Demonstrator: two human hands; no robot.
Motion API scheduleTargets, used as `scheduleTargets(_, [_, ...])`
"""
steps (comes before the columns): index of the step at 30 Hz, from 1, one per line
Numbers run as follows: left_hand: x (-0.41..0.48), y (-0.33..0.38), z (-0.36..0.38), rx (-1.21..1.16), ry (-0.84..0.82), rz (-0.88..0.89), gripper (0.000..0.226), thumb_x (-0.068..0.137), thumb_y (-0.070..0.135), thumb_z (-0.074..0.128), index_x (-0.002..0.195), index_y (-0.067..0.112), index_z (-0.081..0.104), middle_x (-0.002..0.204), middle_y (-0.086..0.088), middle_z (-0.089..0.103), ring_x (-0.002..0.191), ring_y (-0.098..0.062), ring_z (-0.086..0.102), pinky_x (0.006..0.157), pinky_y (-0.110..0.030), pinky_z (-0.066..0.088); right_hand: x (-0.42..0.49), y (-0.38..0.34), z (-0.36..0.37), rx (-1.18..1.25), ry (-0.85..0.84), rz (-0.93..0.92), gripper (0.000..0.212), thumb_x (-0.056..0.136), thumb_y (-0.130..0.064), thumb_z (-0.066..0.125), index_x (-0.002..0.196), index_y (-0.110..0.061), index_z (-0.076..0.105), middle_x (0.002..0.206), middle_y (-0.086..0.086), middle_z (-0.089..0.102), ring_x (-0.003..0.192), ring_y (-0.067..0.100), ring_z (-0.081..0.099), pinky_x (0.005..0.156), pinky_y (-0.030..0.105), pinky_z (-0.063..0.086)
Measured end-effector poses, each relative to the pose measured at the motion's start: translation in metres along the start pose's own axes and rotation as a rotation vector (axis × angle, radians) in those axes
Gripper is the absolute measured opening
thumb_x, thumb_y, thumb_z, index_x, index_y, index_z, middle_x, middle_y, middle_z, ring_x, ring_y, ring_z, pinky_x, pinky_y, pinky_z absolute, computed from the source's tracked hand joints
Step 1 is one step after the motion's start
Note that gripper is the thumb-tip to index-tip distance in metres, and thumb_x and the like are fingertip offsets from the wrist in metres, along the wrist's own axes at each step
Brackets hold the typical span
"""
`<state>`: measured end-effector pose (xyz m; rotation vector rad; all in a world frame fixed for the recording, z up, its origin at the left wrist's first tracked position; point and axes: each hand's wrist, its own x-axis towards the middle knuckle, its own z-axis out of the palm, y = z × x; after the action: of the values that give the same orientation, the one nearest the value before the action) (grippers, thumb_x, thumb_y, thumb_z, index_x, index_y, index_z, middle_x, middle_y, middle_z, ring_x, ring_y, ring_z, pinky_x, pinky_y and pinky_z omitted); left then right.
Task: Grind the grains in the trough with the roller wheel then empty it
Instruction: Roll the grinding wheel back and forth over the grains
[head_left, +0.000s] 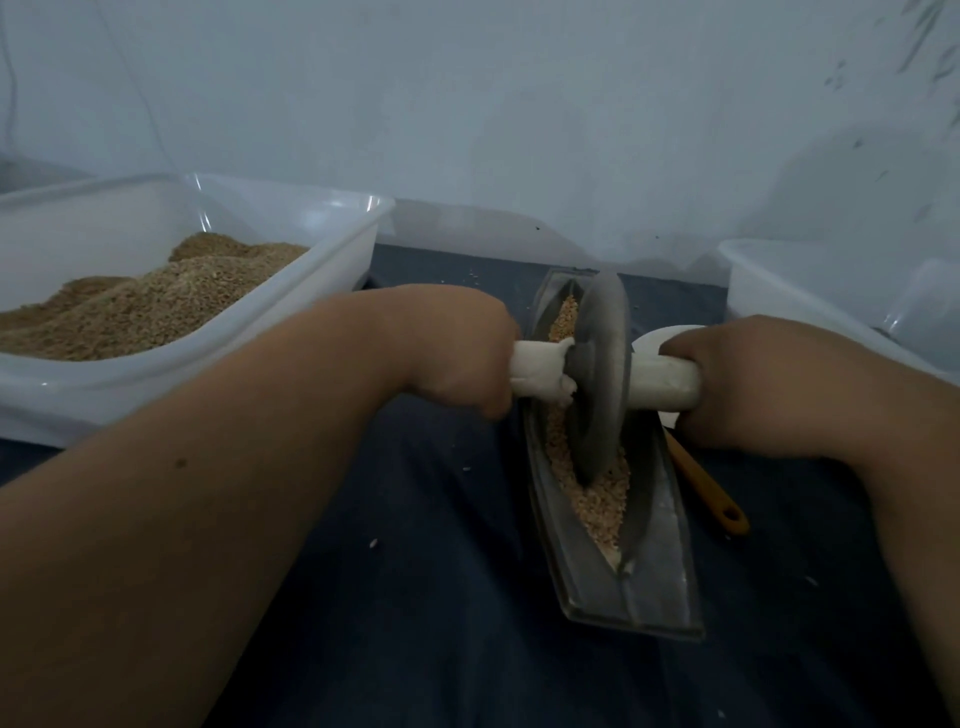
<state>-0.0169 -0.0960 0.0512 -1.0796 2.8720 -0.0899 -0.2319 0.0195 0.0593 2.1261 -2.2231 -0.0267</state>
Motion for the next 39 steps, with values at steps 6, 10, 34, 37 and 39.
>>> scheduleTargets(6, [0.019,-0.008,0.009,0.056,0.286,-0.127,0.027,0.073,0.046,0.062,0.096,0.034,0.057,0.072,0.013,0.047,0.068,-0.012,0.048,0.051,-0.024,0.029,0.032,0.008,0.016,-0.19,0.314,0.049,0.017,0.071,-0.029,0.066,0.076,-0.032,0.05,0.066,-0.01,0.051,0.055,0.007,0.042,0.047,0.021,0.028])
scheduleTargets(10, [0.021,-0.007,0.011,0.064,0.32,-0.163,0.026,0.074,0.045,0.061,0.097,0.035,0.056,0.071,0.013,0.047,0.067,-0.012,0.048,0.05,-0.025,0.029,0.035,0.011,0.018,-0.199,0.314,0.054,0.023,0.07,-0.029,0.066,0.069,-0.033,0.044,0.064,-0.012,0.051,0.055,0.004,0.041,0.047,0.02,0.025])
scheduleTargets(34, [0.016,-0.013,0.005,-0.028,0.211,-0.077,0.025,0.068,0.046,0.065,0.086,0.033,0.055,0.074,0.01,0.054,0.065,-0.003,0.048,0.054,-0.026,0.035,0.026,0.012,0.015,-0.11,0.248,0.02,0.016,0.07,-0.033,0.065,0.079,-0.033,0.052,0.069,-0.011,0.054,0.061,0.007,0.049,0.054,0.027,0.045])
scheduleTargets(37, [0.021,-0.015,0.009,-0.011,0.27,-0.116,0.03,0.065,0.048,0.063,0.09,0.033,0.056,0.072,0.012,0.053,0.064,-0.003,0.046,0.055,-0.026,0.037,0.031,0.014,0.017,-0.125,0.26,0.035,0.018,0.068,-0.033,0.066,0.08,-0.034,0.052,0.069,-0.011,0.053,0.061,0.006,0.046,0.05,0.024,0.036])
scheduleTargets(39, [0.021,-0.014,0.009,-0.007,0.274,-0.121,0.031,0.064,0.048,0.063,0.09,0.033,0.057,0.072,0.012,0.053,0.064,-0.003,0.047,0.056,-0.026,0.038,0.031,0.015,0.017,-0.118,0.253,0.033,0.019,0.068,-0.032,0.067,0.079,-0.035,0.051,0.068,-0.012,0.053,0.06,0.005,0.046,0.049,0.023,0.032])
